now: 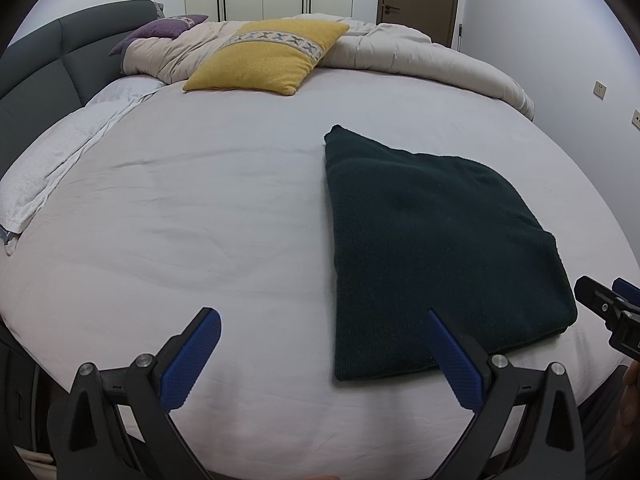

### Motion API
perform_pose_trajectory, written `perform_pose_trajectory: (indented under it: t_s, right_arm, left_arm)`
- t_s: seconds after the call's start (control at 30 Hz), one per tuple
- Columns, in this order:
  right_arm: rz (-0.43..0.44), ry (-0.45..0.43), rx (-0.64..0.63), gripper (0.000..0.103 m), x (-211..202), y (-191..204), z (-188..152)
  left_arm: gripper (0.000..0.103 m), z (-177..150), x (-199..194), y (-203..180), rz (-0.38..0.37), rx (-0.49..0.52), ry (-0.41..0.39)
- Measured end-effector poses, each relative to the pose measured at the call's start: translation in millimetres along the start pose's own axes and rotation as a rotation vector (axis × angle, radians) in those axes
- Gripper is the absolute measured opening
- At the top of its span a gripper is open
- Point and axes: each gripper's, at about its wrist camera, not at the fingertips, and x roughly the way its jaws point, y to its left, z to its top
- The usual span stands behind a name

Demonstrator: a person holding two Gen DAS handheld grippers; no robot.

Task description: Fold small clothes

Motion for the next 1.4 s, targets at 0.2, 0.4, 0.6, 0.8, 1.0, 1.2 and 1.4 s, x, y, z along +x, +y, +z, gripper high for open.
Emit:
perform_pose_trajectory:
  t_s: [0.2, 0.4, 0.6, 0.8, 1.0, 1.2, 1.4]
  right_arm:
    - [0.001, 0.0, -0.002, 0.103, 1.2, 1.6, -1.0]
    - [0.001, 0.001, 0.0, 0.103, 1.0, 2.3, -1.3]
    - [0.003, 0.002, -0.001, 0.103, 1.4, 3.0, -1.6]
    - [0.003, 0.002, -0.001, 0.103, 2.0, 3.3, -2.0]
    - [0.007, 0.004, -0.002, 0.103, 4.5, 4.0, -3.1]
    - [0.009, 0.005, -0.002, 0.103, 5.4, 5.0, -3.7]
    - [0.01, 0.007, -0.003, 0.103, 6.4, 6.3, -4.5]
  left_arm:
    - [0.103, -0.6, 1.8, 1.2, 0.001, -0.001, 0.002]
    - [0.103, -1.8, 4.2, 2.5, 0.002, -0.002, 0.006]
    - [0.103, -1.8, 4.1, 2.1, 0.002, -0.002, 0.006]
    - [0.103, -2.2, 4.2, 2.1, 0.003, -0.002, 0.005]
    - [0.103, -2.5, 4.1, 1.8, 0.004, -0.003, 0.006]
    - [0.103, -2.3, 4.2, 2.0, 0.004, -0.002, 0.005]
    - [0.103, -2.1, 4.2, 1.6, 0.004, -0.002, 0.006]
